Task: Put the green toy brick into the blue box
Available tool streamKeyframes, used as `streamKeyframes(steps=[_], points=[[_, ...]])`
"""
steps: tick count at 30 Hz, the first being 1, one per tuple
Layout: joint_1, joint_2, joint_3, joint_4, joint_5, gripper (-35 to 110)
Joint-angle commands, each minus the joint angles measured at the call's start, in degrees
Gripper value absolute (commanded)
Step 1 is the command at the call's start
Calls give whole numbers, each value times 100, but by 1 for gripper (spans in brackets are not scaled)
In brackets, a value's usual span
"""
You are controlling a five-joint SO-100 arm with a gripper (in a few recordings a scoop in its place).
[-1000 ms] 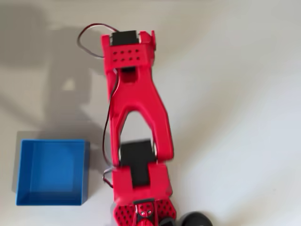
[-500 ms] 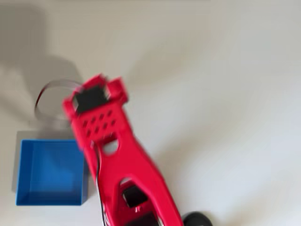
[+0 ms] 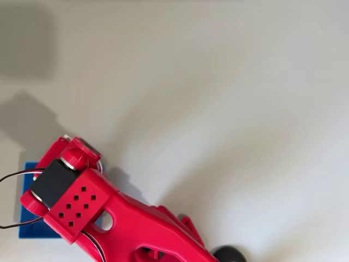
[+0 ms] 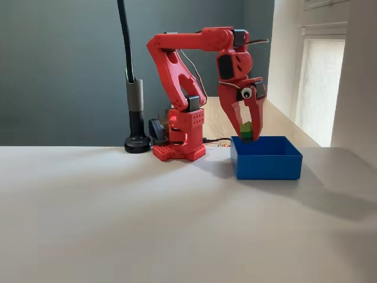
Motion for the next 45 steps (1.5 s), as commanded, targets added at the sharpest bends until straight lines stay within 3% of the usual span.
streamKeyframes(steps=[1,11,22,27,33,40,45], points=[[-422,246,-141,70,9,0],[-686,-1406,-448,70,360,0],[-1020,-2338,-765,97,62,0],[-1116,-2391,-1002,334,9,14],[-1213,-2391,-1345,642,-35,18],[-1222,-2329,-2065,853,211,12],[-1072,-2294,-2812,853,519,0]])
